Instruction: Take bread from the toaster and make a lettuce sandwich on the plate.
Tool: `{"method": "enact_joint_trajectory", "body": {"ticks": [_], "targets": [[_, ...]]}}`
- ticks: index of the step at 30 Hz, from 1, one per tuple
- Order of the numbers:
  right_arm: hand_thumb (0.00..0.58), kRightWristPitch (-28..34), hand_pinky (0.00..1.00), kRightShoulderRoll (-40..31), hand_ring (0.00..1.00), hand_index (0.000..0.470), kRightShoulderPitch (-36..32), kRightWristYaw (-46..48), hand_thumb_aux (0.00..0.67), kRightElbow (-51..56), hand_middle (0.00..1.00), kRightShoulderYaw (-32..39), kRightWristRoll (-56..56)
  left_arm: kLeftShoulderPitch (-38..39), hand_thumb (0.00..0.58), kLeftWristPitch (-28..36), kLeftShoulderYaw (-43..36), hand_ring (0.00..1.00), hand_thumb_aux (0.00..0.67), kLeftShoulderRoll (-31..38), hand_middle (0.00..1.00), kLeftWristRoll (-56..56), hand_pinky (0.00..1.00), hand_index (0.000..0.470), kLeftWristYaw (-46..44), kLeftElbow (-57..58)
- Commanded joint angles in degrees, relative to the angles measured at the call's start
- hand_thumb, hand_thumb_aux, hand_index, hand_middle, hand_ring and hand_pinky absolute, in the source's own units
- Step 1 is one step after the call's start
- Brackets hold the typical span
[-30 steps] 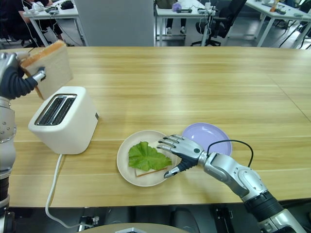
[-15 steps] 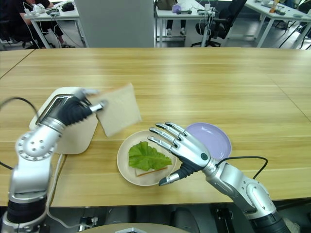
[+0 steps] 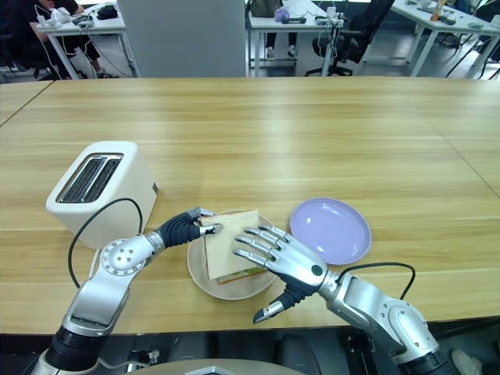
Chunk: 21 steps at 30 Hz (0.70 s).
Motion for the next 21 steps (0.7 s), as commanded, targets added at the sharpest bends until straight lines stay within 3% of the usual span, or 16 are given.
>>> {"method": "enact_joint_trajectory", "body": {"ticks": [1, 11, 14, 15, 16, 21], "targets": [[0.0, 0.8, 0.0, -1.3, 0.0, 0.0, -0.2, 5.3, 0.0, 2.2, 0.0, 2.7, -1.2, -0.5, 0.58, -4.1, -1.7, 1.0, 0.67, -0.1, 1.0, 2.2, 1.0, 0.46, 2.4, 4.2], [0.0, 2.4, 0.0, -0.5, 0.0, 0.0, -4.2, 11.1, 0.0, 6.7, 0.0, 7.6, -2.1, -1.7, 0.58, -13.7, -6.8, 1.0, 0.67, -0.7, 1.0, 8.6, 1.0, 0.46, 7.3, 12.9], [0.0, 2.8, 0.0, 0.1, 0.0, 0.0, -5.9, 12.5, 0.0, 8.7, 0.0, 9.1, -2.2, -3.4, 0.58, -19.0, -9.6, 1.0, 0.67, 0.7, 1.0, 15.4, 1.0, 0.46, 11.0, 16.6], [0.0, 2.9, 0.0, 0.2, 0.0, 0.0, -6.5, 12.9, 0.0, 9.3, 0.0, 9.5, -2.2, -4.1, 0.46, -21.1, -10.7, 0.0, 0.365, 1.5, 0.0, 18.3, 0.0, 0.251, 12.6, 17.7], [0.0, 2.9, 0.0, 0.3, 0.0, 0.0, -6.9, 13.3, 0.0, 9.7, 0.0, 9.8, -2.0, -4.7, 0.0, -23.0, -11.6, 0.0, 0.0, 2.3, 0.0, 20.7, 0.0, 0.0, 13.9, 18.7], [0.0, 3.7, 0.0, 0.2, 0.0, 0.0, -8.1, 15.6, 0.0, 10.0, 0.0, 10.5, -0.4, -9.7, 0.0, -30.9, -16.2, 0.0, 0.0, 8.8, 0.0, 37.5, 0.0, 0.0, 21.8, 22.1]]}}
